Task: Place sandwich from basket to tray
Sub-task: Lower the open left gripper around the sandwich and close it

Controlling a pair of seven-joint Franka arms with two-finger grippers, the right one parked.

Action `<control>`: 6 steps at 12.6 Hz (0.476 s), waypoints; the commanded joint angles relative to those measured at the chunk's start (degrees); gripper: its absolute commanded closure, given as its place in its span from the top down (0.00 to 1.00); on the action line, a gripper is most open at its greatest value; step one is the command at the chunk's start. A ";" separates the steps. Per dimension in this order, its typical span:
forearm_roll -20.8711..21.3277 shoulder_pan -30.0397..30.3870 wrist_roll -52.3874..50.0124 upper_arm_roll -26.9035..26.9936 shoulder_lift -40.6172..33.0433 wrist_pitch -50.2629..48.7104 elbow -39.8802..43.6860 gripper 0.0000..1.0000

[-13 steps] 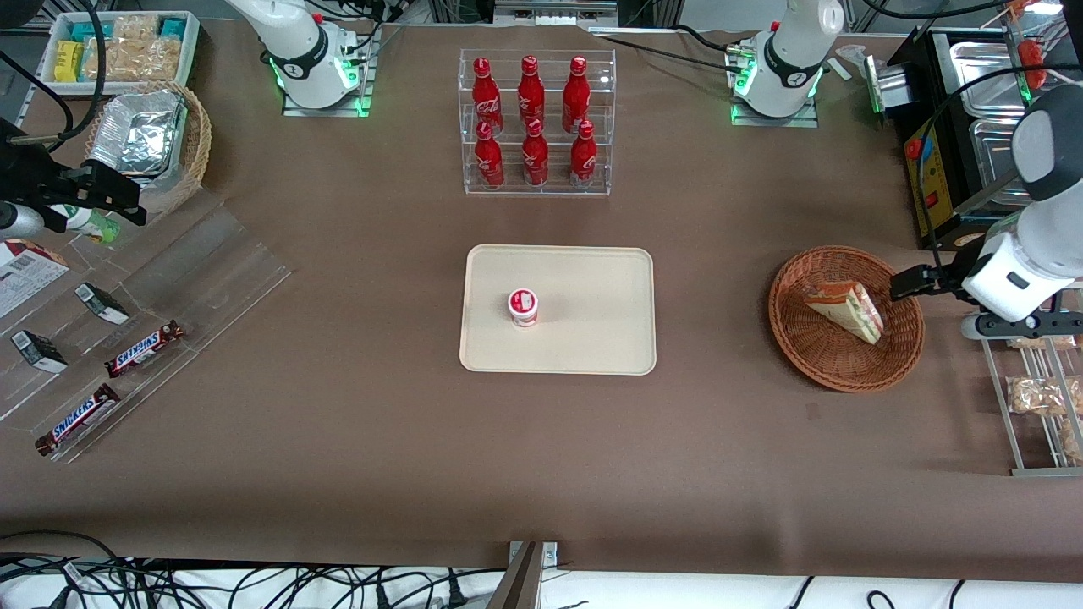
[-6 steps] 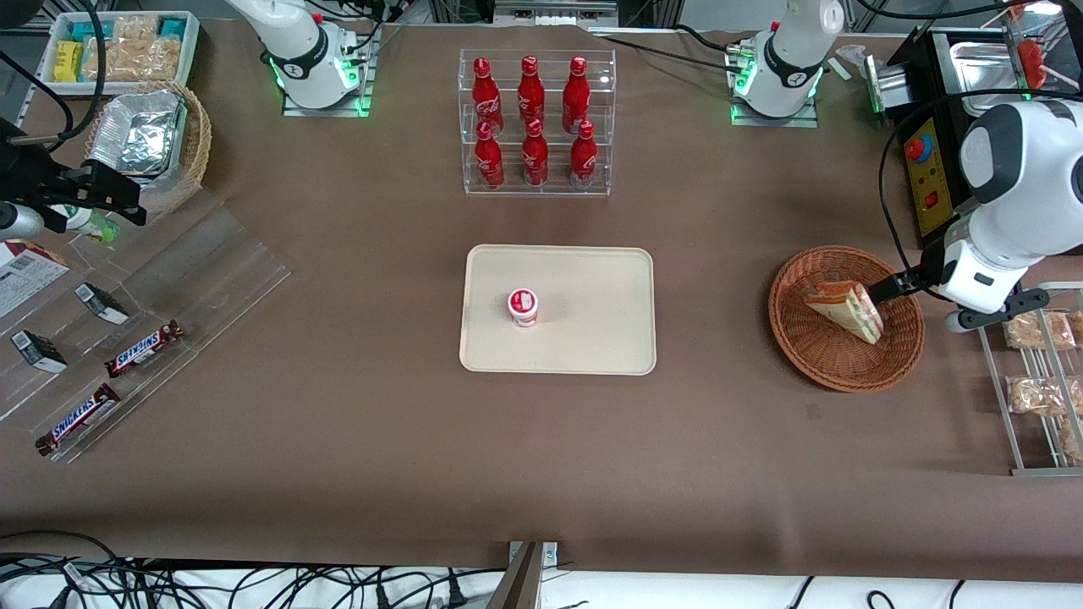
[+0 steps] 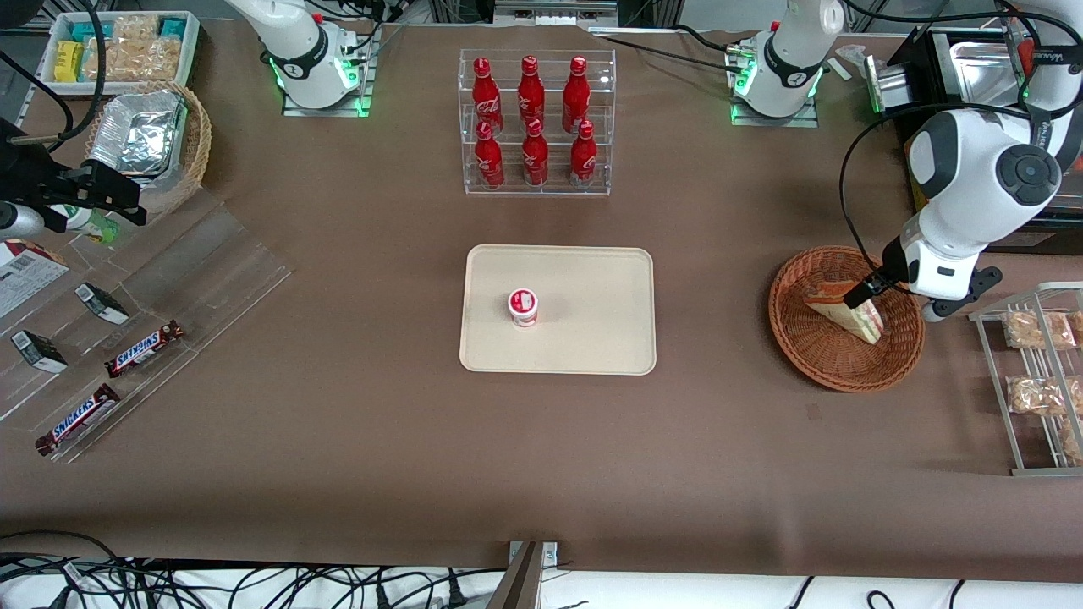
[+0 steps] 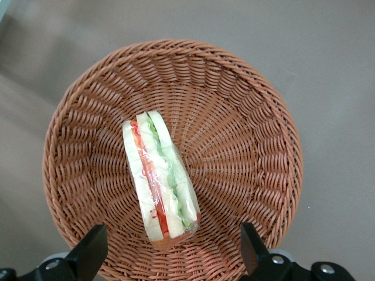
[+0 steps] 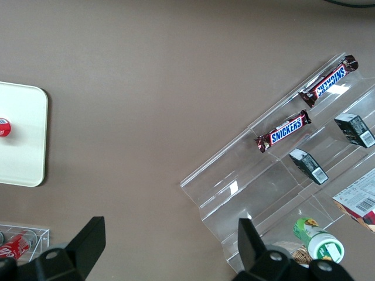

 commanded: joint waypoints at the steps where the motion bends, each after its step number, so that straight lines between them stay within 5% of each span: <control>1: 1.21 0.44 -3.36 -0.17 -1.44 1.67 -2.10 1.00; 6: 1.29 0.61 -7.33 -0.08 0.85 7.90 -5.17 1.00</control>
